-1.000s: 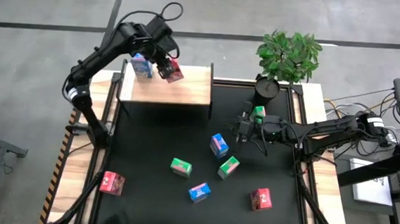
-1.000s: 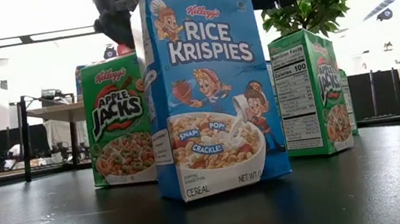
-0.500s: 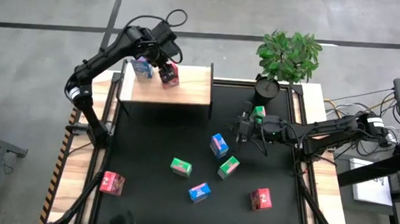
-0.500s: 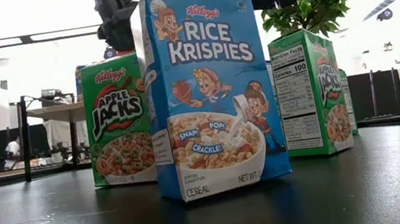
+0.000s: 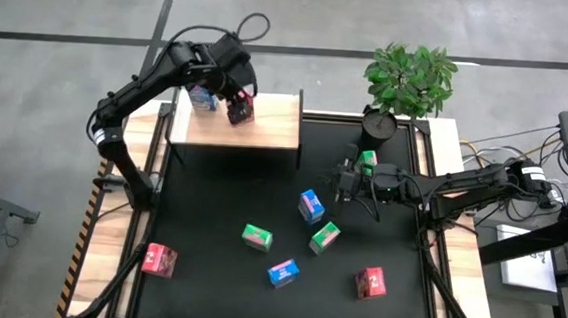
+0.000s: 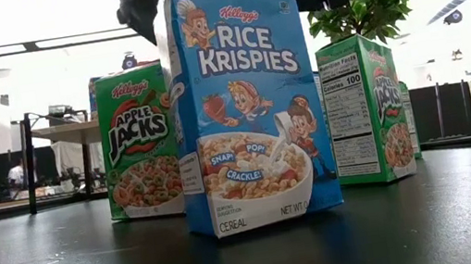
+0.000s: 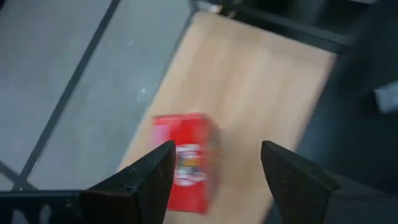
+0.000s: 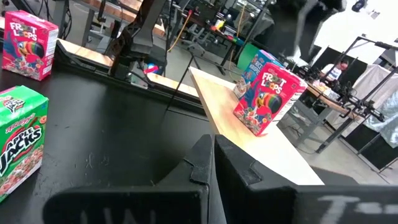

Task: Stack cereal on shelf
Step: Put the top red cereal box on the shelf

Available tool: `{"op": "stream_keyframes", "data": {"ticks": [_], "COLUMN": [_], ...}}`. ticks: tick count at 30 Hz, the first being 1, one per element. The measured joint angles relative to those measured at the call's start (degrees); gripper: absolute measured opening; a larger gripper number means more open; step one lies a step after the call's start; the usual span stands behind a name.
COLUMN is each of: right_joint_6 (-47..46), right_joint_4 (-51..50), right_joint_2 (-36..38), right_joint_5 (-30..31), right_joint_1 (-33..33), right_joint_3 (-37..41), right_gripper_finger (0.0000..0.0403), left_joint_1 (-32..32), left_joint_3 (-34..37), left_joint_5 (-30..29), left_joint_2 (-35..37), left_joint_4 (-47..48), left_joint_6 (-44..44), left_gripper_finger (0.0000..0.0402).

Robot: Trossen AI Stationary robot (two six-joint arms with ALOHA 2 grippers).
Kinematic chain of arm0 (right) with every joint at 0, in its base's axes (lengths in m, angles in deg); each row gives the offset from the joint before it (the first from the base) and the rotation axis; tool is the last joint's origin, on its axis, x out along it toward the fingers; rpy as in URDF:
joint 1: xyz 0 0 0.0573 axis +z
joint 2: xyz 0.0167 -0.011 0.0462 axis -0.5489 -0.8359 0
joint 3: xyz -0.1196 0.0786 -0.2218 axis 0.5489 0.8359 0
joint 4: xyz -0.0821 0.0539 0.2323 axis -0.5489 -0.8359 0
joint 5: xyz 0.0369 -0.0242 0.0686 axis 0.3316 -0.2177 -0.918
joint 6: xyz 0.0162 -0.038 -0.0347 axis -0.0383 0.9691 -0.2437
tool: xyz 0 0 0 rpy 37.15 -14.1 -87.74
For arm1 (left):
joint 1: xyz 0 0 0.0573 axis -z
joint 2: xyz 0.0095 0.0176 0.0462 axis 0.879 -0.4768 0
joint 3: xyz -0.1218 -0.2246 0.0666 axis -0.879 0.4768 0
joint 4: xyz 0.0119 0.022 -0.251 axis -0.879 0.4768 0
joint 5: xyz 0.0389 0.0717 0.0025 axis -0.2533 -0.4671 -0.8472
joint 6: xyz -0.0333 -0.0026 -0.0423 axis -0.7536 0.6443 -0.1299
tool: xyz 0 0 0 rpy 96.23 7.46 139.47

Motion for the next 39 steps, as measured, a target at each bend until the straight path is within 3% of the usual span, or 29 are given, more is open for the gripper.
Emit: {"op": "stream_keyframes", "data": {"ticks": [4, 8, 14, 18, 30, 39], "right_joint_6": [0.2, 0.2, 0.3, 0.5, 1.4, 1.4], "right_joint_4": [0.0, 0.0, 0.0, 0.0, 0.1, 0.1], "right_joint_2": [0.0, 0.0, 0.0, 0.0, 0.0, 0.0], "right_joint_5": [0.0, 0.0, 0.0, 0.0, 0.0, 0.0], "right_joint_1": [0.0, 0.0, 0.0, 0.0, 0.0, 0.0], "right_joint_3": [0.0, 0.0, 0.0, 0.0, 0.0, 0.0], "right_gripper_finger": [0.0009, 0.0009, 0.0009, 0.0009, 0.0009, 0.0009], "left_joint_1": [6.3, 13.2, 17.1, 16.4, 11.7, 8.8], "left_joint_3": [4.3, 13.8, 29.2, 34.7, 36.9, 37.4], "left_joint_5": [0.0, -2.0, -21.0, -28.2, -30.5, -28.2], "left_joint_2": [2.2, 5.3, 8.4, 8.5, 7.9, 7.9], "left_joint_4": [-0.1, -4.6, -9.5, -13.1, -19.6, -24.5], "left_joint_6": [0.3, 0.5, 0.6, 2.1, 7.2, 10.6], "left_gripper_finger": [0.0200, 0.0183, 0.0164, 0.0153, 0.0126, 0.0123]}}
